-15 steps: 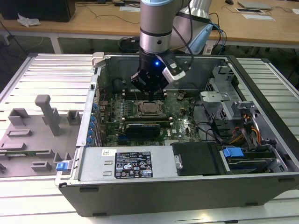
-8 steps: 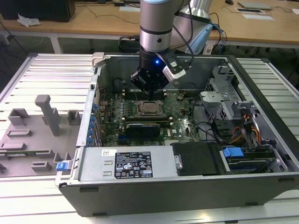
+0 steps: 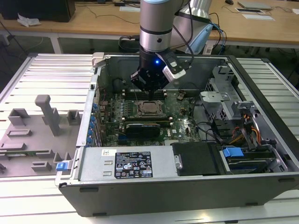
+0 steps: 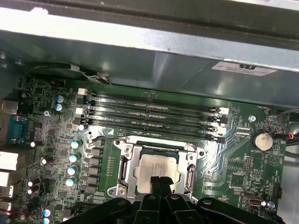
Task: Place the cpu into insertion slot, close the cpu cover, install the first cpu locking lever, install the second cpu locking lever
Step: 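Close the cpu cover, then install the first cpu locking lever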
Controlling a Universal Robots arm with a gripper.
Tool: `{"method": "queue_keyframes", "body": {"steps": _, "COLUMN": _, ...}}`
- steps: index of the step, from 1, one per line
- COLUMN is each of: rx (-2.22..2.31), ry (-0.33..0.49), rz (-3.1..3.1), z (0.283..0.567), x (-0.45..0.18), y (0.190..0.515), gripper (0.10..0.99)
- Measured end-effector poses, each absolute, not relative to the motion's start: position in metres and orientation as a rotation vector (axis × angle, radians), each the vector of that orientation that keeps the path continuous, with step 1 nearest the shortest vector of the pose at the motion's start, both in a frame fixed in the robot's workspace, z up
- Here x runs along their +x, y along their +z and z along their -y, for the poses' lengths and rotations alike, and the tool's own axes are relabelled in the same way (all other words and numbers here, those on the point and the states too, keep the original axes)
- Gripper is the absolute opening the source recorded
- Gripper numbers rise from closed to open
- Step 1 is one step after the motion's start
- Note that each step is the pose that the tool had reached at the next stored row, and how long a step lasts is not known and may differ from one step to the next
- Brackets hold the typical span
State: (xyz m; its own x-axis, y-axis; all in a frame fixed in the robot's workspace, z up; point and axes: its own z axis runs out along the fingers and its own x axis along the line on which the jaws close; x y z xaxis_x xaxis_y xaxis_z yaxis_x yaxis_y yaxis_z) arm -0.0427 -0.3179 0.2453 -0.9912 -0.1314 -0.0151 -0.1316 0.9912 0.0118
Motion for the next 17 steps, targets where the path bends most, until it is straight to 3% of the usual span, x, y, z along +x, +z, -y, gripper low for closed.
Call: {"method": "queue_keyframes", "body": {"steps": 17, "rx": -0.205, "ry": 0.019, "rz": -3.116, "z": 0.318, "x": -0.058, "y": 0.245, "gripper": 0.106}}
